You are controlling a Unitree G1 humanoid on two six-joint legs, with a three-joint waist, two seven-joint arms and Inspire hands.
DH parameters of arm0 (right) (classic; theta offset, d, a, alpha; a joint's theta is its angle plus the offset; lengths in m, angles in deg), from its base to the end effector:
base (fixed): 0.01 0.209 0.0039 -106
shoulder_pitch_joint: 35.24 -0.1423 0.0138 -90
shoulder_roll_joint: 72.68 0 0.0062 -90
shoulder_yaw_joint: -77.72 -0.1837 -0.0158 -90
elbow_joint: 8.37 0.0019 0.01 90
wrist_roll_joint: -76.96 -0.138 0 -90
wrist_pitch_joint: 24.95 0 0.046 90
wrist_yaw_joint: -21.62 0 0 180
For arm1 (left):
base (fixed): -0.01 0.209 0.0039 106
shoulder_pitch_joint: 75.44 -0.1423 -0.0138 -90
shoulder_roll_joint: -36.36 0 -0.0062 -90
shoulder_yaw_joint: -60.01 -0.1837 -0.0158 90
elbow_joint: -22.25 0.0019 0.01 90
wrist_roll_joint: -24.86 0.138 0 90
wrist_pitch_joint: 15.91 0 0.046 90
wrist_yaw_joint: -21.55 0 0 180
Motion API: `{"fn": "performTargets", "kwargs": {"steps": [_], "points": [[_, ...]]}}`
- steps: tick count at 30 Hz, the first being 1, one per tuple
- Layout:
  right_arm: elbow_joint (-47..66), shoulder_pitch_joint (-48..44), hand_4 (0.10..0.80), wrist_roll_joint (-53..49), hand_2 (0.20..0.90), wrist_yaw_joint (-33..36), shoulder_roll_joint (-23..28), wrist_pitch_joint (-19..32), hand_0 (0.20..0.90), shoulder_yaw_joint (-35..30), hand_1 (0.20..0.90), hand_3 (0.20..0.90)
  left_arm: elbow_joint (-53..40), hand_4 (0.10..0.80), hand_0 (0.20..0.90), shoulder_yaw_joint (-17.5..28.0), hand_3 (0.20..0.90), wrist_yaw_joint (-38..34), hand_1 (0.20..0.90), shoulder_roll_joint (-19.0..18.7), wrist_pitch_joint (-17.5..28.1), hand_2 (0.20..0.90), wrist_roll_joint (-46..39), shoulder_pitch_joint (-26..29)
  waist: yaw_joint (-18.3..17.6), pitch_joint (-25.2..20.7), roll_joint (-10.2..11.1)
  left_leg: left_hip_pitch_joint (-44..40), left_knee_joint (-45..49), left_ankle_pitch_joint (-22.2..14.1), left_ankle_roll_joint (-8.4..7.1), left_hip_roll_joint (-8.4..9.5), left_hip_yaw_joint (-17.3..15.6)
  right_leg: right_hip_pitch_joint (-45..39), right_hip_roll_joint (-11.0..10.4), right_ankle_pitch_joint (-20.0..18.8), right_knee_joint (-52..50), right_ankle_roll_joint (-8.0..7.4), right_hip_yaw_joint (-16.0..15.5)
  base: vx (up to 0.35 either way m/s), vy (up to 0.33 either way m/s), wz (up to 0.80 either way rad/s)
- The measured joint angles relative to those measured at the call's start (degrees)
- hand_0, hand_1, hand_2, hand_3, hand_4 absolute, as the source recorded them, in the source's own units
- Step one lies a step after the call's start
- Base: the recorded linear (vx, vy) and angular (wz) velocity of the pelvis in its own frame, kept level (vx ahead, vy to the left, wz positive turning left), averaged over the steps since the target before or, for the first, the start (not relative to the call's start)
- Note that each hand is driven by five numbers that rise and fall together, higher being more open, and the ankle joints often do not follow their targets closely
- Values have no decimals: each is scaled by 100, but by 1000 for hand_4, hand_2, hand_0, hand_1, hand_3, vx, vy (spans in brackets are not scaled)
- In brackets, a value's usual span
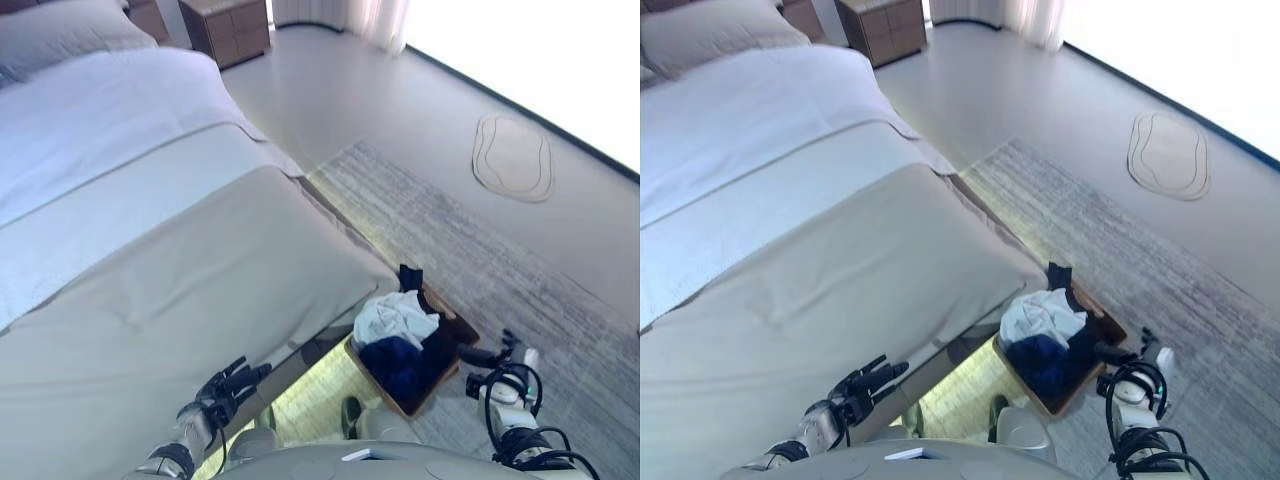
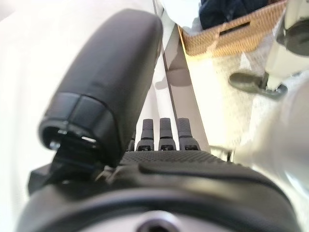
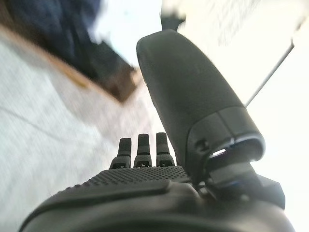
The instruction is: Pick up the clothes from the bed and place them into the basket
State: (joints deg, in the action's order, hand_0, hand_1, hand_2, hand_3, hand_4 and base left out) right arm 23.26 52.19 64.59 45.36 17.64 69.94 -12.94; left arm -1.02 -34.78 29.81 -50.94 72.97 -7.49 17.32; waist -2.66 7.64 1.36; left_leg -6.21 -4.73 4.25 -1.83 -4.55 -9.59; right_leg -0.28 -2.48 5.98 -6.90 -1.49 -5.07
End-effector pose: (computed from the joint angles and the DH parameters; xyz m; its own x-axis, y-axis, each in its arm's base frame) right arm 0.1268 -0.2454 -0.0869 0.4996 -0.6122 -0.6128 0.4256 0.7897 -0.4419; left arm 0.1001 0.2226 -0.1082 0.4756 0.0335 -0.8790 -0.3417 0.9278 -0.1496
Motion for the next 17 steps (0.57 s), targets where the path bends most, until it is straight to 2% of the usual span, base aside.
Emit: {"fn": "performTargets", "kwargs": {"steps": [4,7,11,17], "points": [[-129,307,800,255,900,-546,-292,6,900,403,900,900,157,800,900,-50,900,22,900,138,-2,900,510,-157,-5,-284,-290,-189,-31,-105,6,82,23,-407,-22,-184,428,-99,-18,19,165,5],[-280,437,800,483,900,-685,-407,5,900,463,900,900,196,800,900,-53,900,27,900,212,-2,900,543,-217,-18,-366,-371,-202,-38,-123,18,140,28,-529,-77,-295,651,-139,-30,-26,112,3],[-813,502,800,1045,900,-1236,-399,-36,900,745,900,900,239,800,900,-127,900,18,900,162,6,900,915,-270,-18,-435,-336,-157,-61,-143,17,157,38,-555,-106,-348,780,-141,-37,-31,83,3],[-1129,542,800,1002,900,-2183,-371,-113,900,835,900,900,445,800,900,-350,900,112,900,55,16,900,1695,-294,-21,-620,-108,-118,-63,-143,19,158,50,-531,-131,-367,800,-128,-45,-9,36,1]]}}
